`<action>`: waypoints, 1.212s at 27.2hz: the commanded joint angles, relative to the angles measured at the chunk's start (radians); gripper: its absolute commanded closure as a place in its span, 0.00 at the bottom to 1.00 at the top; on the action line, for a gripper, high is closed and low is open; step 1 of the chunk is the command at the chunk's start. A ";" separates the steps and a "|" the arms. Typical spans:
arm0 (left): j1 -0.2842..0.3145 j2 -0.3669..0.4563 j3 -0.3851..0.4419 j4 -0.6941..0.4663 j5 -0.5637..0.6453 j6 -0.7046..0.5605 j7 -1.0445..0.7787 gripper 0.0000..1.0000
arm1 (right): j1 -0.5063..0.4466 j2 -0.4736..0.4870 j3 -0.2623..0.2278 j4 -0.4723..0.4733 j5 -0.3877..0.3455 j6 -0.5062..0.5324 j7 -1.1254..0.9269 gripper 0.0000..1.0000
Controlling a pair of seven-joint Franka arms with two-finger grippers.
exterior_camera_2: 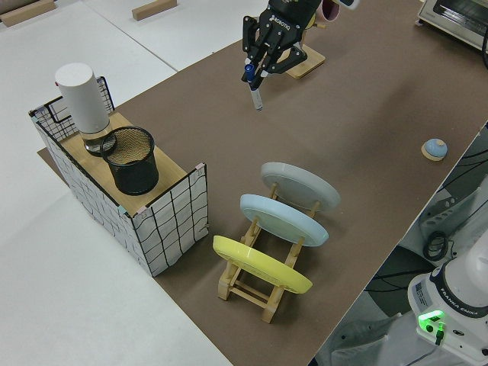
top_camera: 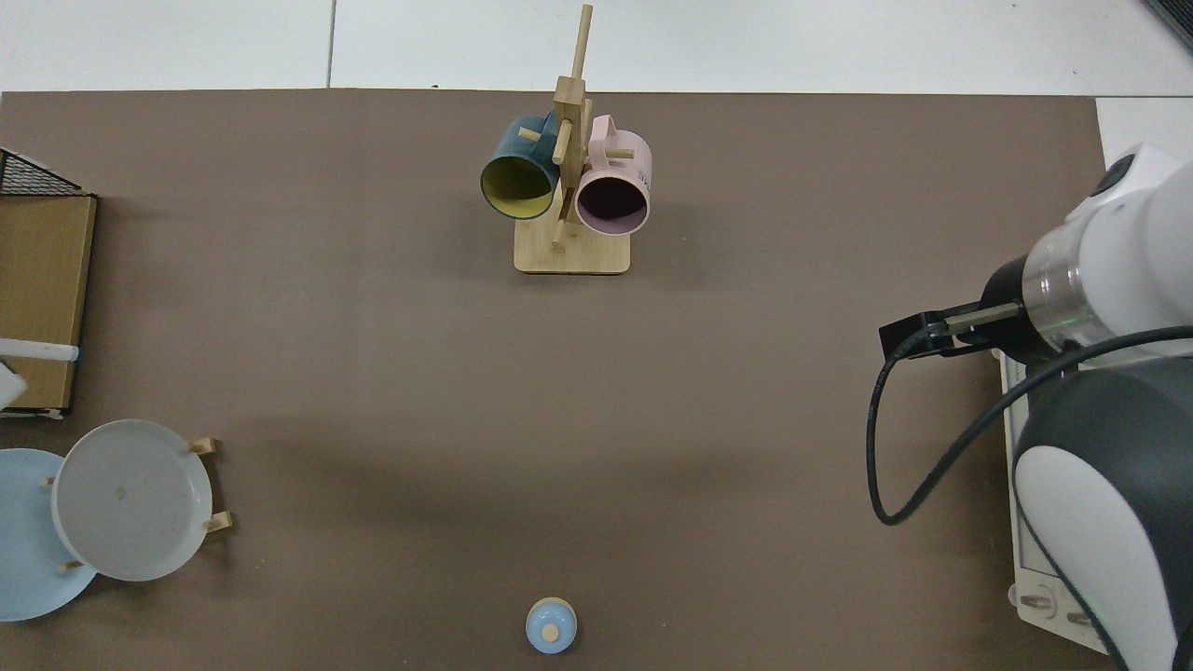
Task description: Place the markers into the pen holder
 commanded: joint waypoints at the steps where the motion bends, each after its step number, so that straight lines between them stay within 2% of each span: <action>1: 0.057 0.039 -0.010 0.058 0.099 0.040 0.124 1.00 | -0.026 -0.019 0.017 -0.025 -0.015 -0.009 -0.023 0.00; 7: 0.097 0.072 -0.010 0.111 0.199 0.096 0.234 1.00 | -0.046 -0.017 0.017 -0.025 0.020 -0.007 -0.022 0.00; 12: 0.185 0.091 -0.010 0.118 0.225 0.250 0.363 1.00 | -0.049 -0.017 0.016 -0.025 0.020 0.001 -0.020 0.00; 16: 0.247 0.151 -0.011 0.198 0.220 0.328 0.484 1.00 | -0.067 -0.016 0.016 -0.025 0.020 0.004 -0.020 0.00; 20: 0.262 0.188 -0.011 0.253 0.220 0.357 0.549 1.00 | -0.080 -0.014 0.016 -0.025 0.020 0.004 -0.022 0.00; 22: 0.264 0.191 -0.010 0.256 0.224 0.394 0.555 1.00 | -0.081 -0.014 0.016 -0.025 0.020 0.004 -0.022 0.00; 25: 0.307 0.199 -0.011 0.255 0.224 0.457 0.573 1.00 | -0.081 -0.014 0.016 -0.025 0.020 0.004 -0.020 0.00; 33: 0.353 0.233 -0.010 0.256 0.220 0.531 0.592 1.00 | -0.083 -0.014 0.016 -0.025 0.020 0.004 -0.020 0.00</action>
